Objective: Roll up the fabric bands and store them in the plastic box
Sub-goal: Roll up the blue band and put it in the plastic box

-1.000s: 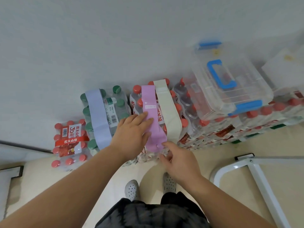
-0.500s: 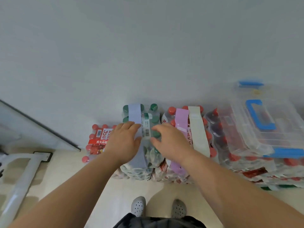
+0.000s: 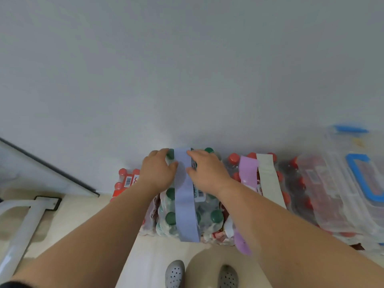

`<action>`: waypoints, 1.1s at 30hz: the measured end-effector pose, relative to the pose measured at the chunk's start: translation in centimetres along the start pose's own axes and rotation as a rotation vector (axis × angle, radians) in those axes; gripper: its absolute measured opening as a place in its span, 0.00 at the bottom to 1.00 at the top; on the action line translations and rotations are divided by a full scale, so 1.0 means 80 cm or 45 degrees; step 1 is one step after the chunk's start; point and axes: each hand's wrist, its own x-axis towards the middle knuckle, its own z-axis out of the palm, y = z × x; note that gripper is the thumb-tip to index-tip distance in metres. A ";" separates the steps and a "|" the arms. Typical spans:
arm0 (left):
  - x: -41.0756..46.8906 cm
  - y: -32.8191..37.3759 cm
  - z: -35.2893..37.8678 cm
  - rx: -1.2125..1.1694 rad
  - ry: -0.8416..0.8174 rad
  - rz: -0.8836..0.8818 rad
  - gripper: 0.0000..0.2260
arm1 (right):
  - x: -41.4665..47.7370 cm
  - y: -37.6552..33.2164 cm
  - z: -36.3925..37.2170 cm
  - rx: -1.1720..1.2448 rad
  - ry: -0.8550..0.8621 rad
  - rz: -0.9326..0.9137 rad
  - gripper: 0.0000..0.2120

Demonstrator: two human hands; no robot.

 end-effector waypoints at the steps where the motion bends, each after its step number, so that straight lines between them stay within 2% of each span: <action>1: 0.009 0.000 0.001 -0.045 -0.001 -0.029 0.22 | 0.006 0.000 0.002 -0.014 -0.015 -0.006 0.26; 6: 0.041 -0.003 0.008 -0.061 -0.001 -0.081 0.21 | 0.016 0.005 0.017 -0.250 -0.115 0.009 0.30; 10: 0.047 -0.001 0.011 -0.062 0.058 -0.060 0.10 | 0.015 -0.001 0.021 -0.292 -0.128 0.032 0.29; 12: 0.041 0.003 0.005 -0.115 0.144 0.020 0.07 | 0.009 -0.007 0.014 -0.182 -0.075 0.044 0.24; 14: 0.026 0.009 -0.006 -0.289 0.186 0.093 0.05 | -0.002 -0.014 0.005 0.089 0.103 0.078 0.17; 16: 0.003 0.012 -0.022 -0.533 0.116 0.125 0.06 | -0.020 -0.022 -0.005 0.379 0.361 0.114 0.08; 17: -0.013 0.011 -0.032 -0.644 0.052 0.151 0.08 | -0.031 -0.026 -0.011 0.488 0.429 0.114 0.07; 21: -0.082 0.001 -0.071 -0.863 -0.103 0.286 0.11 | -0.086 -0.053 -0.031 0.746 0.326 -0.009 0.12; 26: -0.145 -0.010 -0.103 -0.923 -0.167 0.365 0.11 | -0.148 -0.088 -0.034 1.026 0.420 0.014 0.06; 28: -0.166 -0.010 -0.110 -1.003 -0.227 0.392 0.12 | -0.168 -0.103 -0.033 1.128 0.339 0.044 0.07; 30: -0.183 -0.010 -0.114 -1.097 -0.288 0.417 0.13 | -0.184 -0.113 -0.029 1.159 0.244 0.053 0.08; 33: -0.201 -0.012 -0.115 -1.073 -0.284 0.456 0.10 | -0.204 -0.123 -0.024 1.130 0.306 0.026 0.04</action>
